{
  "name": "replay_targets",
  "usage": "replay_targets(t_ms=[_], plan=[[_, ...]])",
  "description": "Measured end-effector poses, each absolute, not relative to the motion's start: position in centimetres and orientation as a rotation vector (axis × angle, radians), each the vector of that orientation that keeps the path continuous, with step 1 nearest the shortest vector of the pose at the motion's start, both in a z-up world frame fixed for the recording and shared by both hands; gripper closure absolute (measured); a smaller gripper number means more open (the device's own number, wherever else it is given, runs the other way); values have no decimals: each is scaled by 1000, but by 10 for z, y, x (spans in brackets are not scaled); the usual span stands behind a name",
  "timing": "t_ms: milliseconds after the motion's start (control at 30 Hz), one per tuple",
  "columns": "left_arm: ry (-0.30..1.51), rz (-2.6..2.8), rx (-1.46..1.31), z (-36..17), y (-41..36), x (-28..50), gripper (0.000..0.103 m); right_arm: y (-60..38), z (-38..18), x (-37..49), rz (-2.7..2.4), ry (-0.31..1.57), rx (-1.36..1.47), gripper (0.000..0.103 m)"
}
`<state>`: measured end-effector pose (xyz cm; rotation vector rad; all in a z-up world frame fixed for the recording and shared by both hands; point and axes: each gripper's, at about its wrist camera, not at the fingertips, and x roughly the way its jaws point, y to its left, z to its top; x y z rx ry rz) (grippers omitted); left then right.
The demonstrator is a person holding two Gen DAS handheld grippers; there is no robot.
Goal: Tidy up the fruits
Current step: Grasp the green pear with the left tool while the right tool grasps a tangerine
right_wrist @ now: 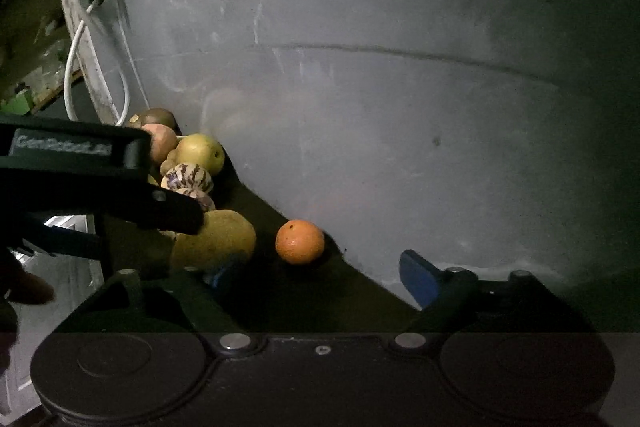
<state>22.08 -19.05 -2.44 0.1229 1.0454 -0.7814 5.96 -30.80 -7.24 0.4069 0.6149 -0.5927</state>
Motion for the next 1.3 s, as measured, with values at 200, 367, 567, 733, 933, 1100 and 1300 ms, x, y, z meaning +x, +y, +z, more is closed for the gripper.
replay_targets(t_ms=[200,367,567,733,933,1100,1300], plan=[[1132,-750,141,-39,-203,225,10,-315,-78,68,-580,625,455,38],[1184,-749,126,-48,-210,233,22,-319,-81,76,-584,634,480,50],[1206,-752,85,-50,-215,238,31,-322,-85,87,-581,640,494,54],[1236,-757,44,-53,-219,247,38,-327,-88,91,-574,647,502,61],[1271,-759,-21,-58,-216,254,43,-327,-88,81,-550,644,483,67],[1256,-752,-16,-56,-208,247,44,-323,-87,77,-543,648,469,68],[1240,-715,-97,-48,-173,239,44,-304,-77,69,-478,659,411,68]])
